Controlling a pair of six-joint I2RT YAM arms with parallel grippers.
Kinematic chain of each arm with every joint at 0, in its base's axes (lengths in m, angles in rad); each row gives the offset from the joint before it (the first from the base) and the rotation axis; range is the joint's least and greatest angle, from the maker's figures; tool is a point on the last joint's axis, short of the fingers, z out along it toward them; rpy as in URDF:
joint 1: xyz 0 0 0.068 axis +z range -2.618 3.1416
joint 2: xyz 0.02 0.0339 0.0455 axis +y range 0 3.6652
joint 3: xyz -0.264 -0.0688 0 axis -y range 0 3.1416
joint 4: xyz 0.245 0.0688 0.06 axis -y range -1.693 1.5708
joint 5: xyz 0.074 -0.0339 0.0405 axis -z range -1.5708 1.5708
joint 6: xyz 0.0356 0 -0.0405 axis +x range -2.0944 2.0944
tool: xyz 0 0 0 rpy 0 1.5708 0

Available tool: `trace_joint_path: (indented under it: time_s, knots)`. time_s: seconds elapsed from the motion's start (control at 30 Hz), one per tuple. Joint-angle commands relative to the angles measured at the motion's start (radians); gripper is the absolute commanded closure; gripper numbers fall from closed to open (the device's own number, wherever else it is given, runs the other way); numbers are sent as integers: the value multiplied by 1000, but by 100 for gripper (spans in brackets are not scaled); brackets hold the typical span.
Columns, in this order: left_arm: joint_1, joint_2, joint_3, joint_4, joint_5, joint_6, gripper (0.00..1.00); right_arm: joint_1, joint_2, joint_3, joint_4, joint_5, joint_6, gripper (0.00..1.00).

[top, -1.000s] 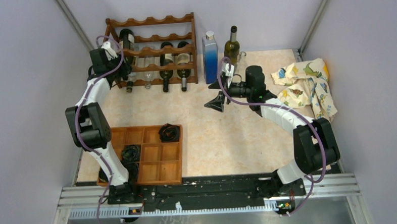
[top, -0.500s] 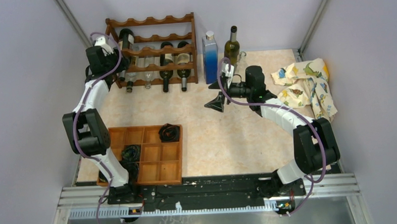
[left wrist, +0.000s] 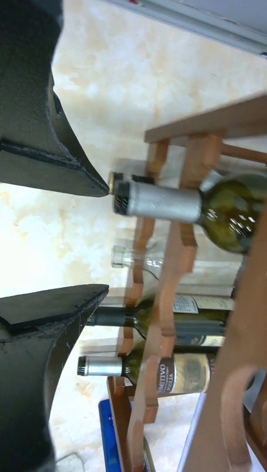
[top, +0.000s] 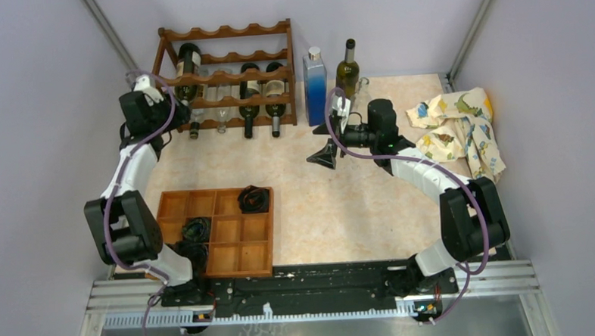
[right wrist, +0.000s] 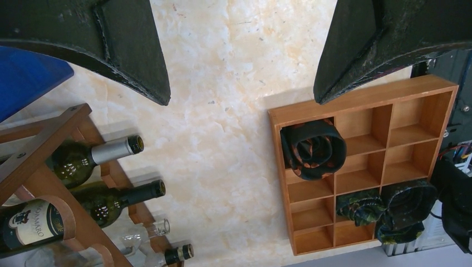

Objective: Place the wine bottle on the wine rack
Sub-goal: Place the wine bottle in the wine rack, then adjust the wine bottle in the wine rack.

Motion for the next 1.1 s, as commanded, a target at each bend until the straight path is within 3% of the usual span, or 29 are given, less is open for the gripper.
trace_joint_path:
  time_s: [0.0,0.2,0.47,0.53,0.77,1.07]
  knots:
    - [81,-54,-145,132,126,-95,35,13,-45,-2,31,-7,-28,2]
    - [101,-38,-207,153,160,-131,42,13,-45,-5,31,-9,-32,2]
    - [101,51,-160,48,91,-107,91,13,-48,-11,25,-4,-40,2]
    - [101,94,-111,16,93,-102,98,12,-46,-10,23,-4,-43,2]
    - [101,232,74,-60,161,-91,100,14,-46,-10,12,-1,-57,2]
    - [102,321,202,-18,231,-153,100,14,-53,-17,3,7,-69,2]
